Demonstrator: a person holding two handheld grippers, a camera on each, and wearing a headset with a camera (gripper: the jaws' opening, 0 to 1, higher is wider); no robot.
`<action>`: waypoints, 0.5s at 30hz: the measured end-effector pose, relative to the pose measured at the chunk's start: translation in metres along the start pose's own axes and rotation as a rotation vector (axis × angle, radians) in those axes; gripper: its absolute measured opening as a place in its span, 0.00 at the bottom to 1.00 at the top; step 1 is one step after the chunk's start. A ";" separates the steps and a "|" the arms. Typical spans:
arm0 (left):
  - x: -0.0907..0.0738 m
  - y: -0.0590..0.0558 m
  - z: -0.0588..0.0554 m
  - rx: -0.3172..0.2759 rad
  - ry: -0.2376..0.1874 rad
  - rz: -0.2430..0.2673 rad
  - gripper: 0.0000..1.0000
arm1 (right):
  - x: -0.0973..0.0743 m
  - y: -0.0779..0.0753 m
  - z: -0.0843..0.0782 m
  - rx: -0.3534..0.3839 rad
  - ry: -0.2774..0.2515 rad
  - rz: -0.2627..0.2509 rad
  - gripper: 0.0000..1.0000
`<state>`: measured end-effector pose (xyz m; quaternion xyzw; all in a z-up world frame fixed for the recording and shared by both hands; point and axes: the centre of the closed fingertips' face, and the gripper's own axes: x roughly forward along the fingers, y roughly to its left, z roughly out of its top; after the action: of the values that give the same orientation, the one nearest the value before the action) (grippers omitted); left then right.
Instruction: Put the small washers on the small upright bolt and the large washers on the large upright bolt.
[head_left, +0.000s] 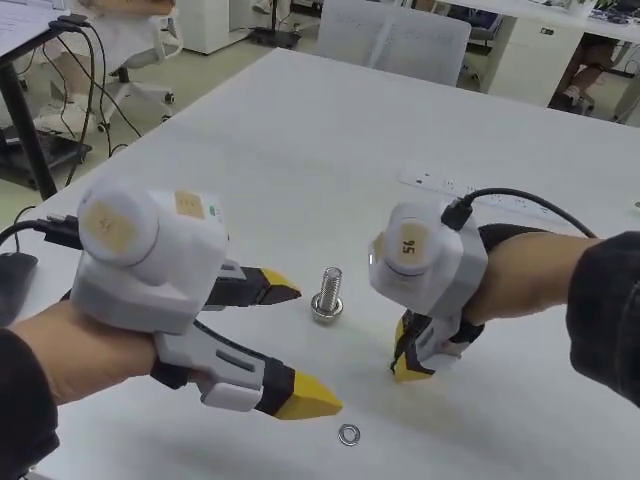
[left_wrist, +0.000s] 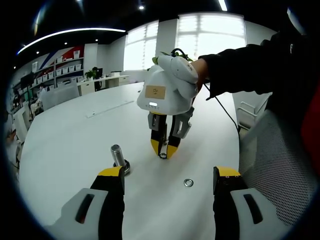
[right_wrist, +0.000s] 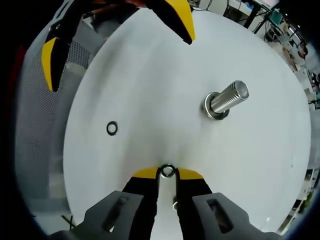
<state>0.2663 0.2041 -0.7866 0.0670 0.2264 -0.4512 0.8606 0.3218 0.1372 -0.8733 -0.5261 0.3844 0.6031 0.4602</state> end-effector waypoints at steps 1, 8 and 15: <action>0.000 0.000 0.000 0.000 0.000 0.000 0.72 | 0.000 0.000 0.000 -0.001 0.000 0.000 0.13; 0.000 0.000 -0.001 0.000 0.003 -0.001 0.72 | -0.006 -0.001 0.003 0.006 -0.012 -0.003 0.13; 0.000 0.000 -0.001 0.001 0.006 -0.003 0.72 | -0.015 0.000 0.005 0.015 -0.032 -0.012 0.13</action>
<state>0.2658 0.2041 -0.7876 0.0685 0.2289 -0.4525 0.8591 0.3204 0.1399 -0.8578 -0.5150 0.3784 0.6058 0.4739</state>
